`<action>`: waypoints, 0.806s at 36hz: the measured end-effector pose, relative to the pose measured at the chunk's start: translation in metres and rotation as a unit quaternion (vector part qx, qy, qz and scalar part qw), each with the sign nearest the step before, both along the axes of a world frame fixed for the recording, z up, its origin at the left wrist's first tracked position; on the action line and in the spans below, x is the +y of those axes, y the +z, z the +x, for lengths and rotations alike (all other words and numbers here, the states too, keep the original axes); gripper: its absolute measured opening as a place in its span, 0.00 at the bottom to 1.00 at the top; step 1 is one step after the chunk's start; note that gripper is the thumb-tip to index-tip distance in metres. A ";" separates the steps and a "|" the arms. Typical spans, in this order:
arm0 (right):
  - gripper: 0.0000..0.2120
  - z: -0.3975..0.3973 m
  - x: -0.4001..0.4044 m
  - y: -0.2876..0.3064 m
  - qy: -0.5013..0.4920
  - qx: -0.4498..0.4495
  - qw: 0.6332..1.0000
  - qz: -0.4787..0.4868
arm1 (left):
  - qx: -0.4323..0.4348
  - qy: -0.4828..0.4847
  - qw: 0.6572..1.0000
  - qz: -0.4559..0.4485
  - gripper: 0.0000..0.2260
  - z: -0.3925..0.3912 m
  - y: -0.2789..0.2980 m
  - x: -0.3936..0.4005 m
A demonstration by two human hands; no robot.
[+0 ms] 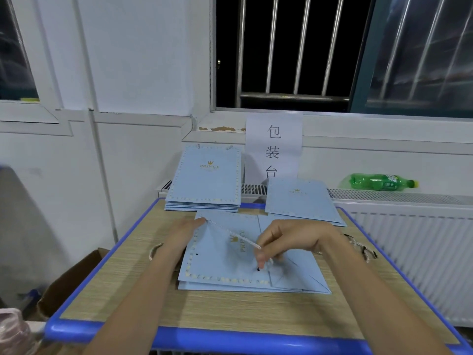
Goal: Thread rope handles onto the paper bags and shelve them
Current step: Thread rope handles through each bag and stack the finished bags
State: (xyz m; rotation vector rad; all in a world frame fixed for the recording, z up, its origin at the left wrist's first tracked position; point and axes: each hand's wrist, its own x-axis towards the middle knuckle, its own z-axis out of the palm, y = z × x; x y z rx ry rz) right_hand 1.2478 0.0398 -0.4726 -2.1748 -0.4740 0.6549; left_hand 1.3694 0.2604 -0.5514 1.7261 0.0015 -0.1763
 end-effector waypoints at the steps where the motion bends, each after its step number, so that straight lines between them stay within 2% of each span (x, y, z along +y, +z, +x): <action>1: 0.10 0.000 0.003 0.000 -0.004 0.006 0.999 0.032 | -0.005 -0.001 1.000 -0.008 0.07 0.000 -0.001 0.000; 5: 0.11 0.006 0.027 -0.009 -0.066 0.006 0.981 0.183 | -0.019 0.002 1.000 0.008 0.05 -0.002 0.000 -0.002; 7: 0.08 0.012 0.040 -0.017 -0.107 0.011 0.954 0.278 | -0.021 0.010 1.000 0.008 0.06 -0.004 0.003 -0.002; 9: 0.09 0.020 0.050 -0.027 -0.143 0.022 0.919 0.367 | -0.019 0.005 1.000 -0.001 0.13 -0.001 0.002 -0.002; 12: 0.10 0.035 0.053 -0.047 -0.208 0.024 0.887 0.411 | -0.015 0.022 1.000 -0.007 0.13 -0.011 0.008 0.002; 15: 0.05 0.044 0.050 -0.069 -0.254 -0.028 0.913 0.318 | 0.005 -0.018 0.998 -0.054 0.15 -0.008 0.003 0.003; 18: 0.08 0.046 0.048 -0.083 -0.281 -0.144 0.931 0.184 | 0.013 -0.061 0.998 -0.028 0.07 -0.017 0.005 0.002; 20: 0.12 0.047 0.049 -0.086 -0.289 -0.222 0.924 0.113 | -0.033 -0.104 0.993 0.046 0.11 -0.019 0.004 -0.002; 23: 0.15 0.047 0.048 -0.088 -0.280 -0.278 0.919 0.015 | -0.129 -0.120 0.967 0.182 0.19 -0.021 -0.001 -0.005; 27: 0.37 0.045 0.043 -0.091 -0.286 -0.354 0.886 -0.086 | -0.183 -0.115 0.947 0.238 0.24 -0.022 -0.007 -0.008; 29: 0.41 0.045 0.044 -0.093 -0.260 -0.433 0.850 -0.151 | -0.198 -0.100 0.936 0.274 0.27 -0.020 -0.011 -0.006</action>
